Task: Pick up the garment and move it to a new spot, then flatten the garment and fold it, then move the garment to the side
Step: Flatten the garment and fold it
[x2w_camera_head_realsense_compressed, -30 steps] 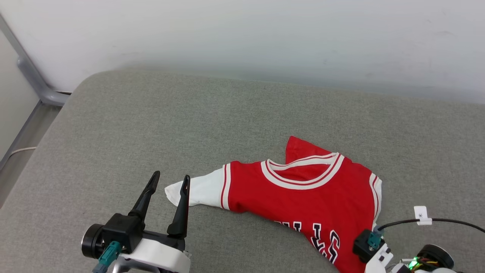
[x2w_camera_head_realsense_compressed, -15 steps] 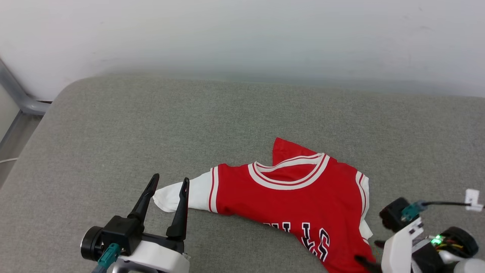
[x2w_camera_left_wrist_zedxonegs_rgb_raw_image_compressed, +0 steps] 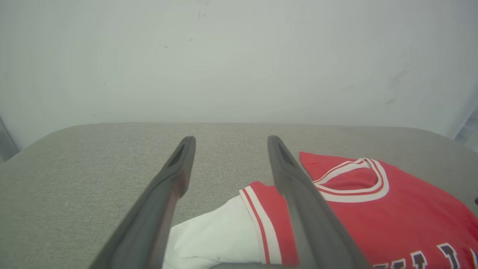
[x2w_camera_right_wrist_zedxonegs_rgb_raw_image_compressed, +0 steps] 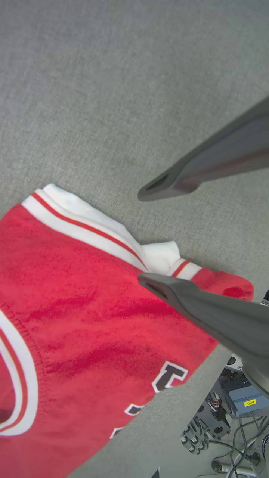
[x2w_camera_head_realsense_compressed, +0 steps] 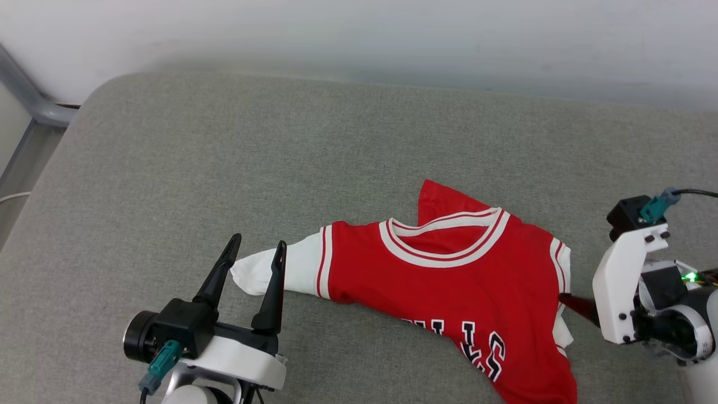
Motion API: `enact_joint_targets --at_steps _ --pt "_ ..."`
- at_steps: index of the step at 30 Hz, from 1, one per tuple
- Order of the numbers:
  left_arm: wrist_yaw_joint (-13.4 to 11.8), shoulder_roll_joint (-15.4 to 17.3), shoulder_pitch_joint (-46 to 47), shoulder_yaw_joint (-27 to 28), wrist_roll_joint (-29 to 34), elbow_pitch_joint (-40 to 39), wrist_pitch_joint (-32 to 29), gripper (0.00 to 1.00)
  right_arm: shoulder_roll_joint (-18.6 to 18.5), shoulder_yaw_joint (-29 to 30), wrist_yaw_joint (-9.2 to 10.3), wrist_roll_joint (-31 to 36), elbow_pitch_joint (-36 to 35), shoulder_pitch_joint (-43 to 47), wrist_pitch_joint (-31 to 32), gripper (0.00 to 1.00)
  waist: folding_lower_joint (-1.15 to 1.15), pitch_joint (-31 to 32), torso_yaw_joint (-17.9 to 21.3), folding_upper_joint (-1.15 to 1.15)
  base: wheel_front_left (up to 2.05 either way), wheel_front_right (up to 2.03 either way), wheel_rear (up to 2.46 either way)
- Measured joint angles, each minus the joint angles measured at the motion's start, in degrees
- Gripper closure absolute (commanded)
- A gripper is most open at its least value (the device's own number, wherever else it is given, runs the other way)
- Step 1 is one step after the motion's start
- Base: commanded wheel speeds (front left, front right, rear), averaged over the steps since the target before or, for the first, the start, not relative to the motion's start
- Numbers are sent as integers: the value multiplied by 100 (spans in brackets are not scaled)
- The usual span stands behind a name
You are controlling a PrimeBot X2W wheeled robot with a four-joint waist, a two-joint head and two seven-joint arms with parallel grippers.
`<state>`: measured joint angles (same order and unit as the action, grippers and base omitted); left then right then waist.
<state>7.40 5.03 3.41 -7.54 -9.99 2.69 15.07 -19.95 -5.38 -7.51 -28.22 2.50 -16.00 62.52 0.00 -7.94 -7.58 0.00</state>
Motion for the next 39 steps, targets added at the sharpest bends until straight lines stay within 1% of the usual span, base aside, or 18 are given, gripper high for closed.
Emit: enact_joint_targets --at_steps 4,5,7,10,16,17,18,23,27,33,36,37,39 --pt "0 27 126 -57 -36 41 0 0 201 86 0 312 465 -450 245 0 0 -149 -116 0 0 0 0" --pt "0 25 192 -90 -40 58 0 0 193 71 0 557 711 -560 254 0 0 -211 -184 0 0 0 0" --pt "0 13 235 -113 -45 73 0 0 186 66 0 684 943 -620 179 0 0 -264 -254 0 0 0 0" --pt "0 -2 266 -129 -60 83 0 0 271 68 0 750 1254 -651 21 0 0 -347 -347 0 0 0 0" --pt "1 -23 298 -130 -60 96 0 0 360 -29 1 719 1597 -730 -374 0 0 -499 -453 0 0 0 0" --pt "1 -23 302 -131 -59 102 0 0 360 -73 2 709 1639 -733 -404 53 0 -512 -460 0 0 0 0" --pt "1 -24 303 -130 -59 111 0 0 353 -119 3 709 1669 -738 -431 100 0 -519 -464 0 0 0 0" --pt "0 -34 325 -105 -34 142 0 0 254 -356 -2 711 1734 -744 -762 100 0 -468 -433 0 0 0 0" --pt "0 -33 309 -79 -34 163 0 0 80 -356 -4 642 1742 -740 -968 100 0 -353 -349 0 0 0 0" --pt "0 -32 261 -41 -34 174 0 0 -530 -197 -3 777 1585 -673 -1066 100 0 -140 -182 0 0 0 0" --pt "1 -38 195 -25 -19 148 0 0 -883 26 -3 981 1463 -632 -1057 100 0 -71 -101 0 0 0 0" --pt "1 -51 181 -25 -19 135 0 0 -1256 276 -3 1293 1390 -576 -1020 100 0 -65 -58 0 0 0 0" --pt "1 -57 180 -43 -20 126 0 0 -1416 447 -2 1501 1361 -559 -972 100 0 -96 -55 0 0 0 0"
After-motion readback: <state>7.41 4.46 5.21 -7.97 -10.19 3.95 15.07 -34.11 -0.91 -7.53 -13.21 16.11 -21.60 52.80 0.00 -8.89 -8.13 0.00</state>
